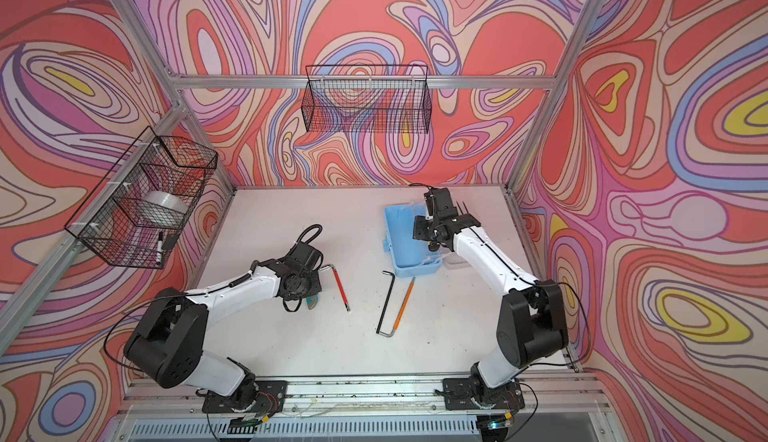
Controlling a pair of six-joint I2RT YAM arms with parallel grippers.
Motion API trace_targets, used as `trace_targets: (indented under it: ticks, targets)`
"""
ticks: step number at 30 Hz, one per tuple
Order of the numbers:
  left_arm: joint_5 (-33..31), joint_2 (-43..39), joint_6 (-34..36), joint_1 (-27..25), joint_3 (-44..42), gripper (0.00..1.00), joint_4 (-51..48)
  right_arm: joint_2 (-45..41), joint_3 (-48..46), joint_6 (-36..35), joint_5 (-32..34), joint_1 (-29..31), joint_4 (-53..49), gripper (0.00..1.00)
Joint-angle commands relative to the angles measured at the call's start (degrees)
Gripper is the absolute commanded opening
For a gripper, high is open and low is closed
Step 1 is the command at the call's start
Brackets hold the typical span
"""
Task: Pack the tool kit
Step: 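Lift the teal box cutter toward the lid while the right gripper hovers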
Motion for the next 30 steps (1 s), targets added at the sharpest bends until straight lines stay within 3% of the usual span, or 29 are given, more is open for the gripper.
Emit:
trace_targets:
  ticks: [1,20,30]
  targets:
    - [-0.2,-1.4,-0.2,-1.0,2.1,0.15,-1.6,-2.0,-0.7,0.2,1.1,0.2,0.5,0.55]
    - [3.0,-2.0,-1.2,-4.0,5.3,0.1,0.6,-3.6,-4.6,0.4,-0.8,0.1,1.9,0.56]
    - [6.1,0.1,-1.4,-5.8,9.8,0.1,3.0,-5.5,-5.8,0.1,1.7,0.0,2.0,0.57]
